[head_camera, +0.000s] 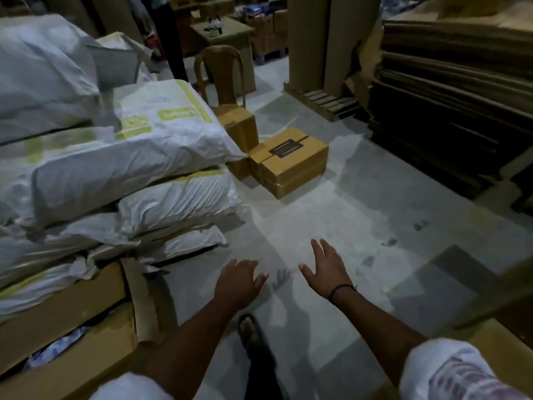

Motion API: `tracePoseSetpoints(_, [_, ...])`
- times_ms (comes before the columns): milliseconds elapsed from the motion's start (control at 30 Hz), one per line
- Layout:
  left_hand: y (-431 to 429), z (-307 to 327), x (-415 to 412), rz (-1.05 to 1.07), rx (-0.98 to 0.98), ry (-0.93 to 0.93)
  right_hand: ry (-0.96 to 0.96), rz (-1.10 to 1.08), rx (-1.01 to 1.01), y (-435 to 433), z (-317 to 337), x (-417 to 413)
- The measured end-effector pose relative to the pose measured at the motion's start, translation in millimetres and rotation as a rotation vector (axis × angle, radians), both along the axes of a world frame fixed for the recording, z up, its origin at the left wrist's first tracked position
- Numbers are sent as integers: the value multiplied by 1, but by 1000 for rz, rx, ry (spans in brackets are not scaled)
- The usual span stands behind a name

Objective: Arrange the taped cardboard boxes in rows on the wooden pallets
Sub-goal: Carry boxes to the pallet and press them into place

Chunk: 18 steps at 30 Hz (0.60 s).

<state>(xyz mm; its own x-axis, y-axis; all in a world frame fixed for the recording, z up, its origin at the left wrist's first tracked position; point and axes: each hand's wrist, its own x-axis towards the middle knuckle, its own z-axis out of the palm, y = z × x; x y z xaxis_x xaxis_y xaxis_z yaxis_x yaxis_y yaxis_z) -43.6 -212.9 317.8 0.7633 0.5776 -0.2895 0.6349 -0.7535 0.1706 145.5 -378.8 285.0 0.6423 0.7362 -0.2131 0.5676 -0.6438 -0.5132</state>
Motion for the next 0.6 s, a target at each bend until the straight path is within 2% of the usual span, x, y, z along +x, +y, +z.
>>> tracePoseSetpoints(167, [122,-26,76,-80,2,65,1,-25,3,106,-15,65])
tracePoseSetpoints(300, [207,-17,144,-198,17,94,2,-104,41,186,-5,114])
tracePoseSetpoints(467, [288,3,241,-294,45,29,36,-195,103,262,6,177])
tracePoseSetpoints(600, [335,-1,325,-354,27,-2,54,-240,73,309,-3,249])
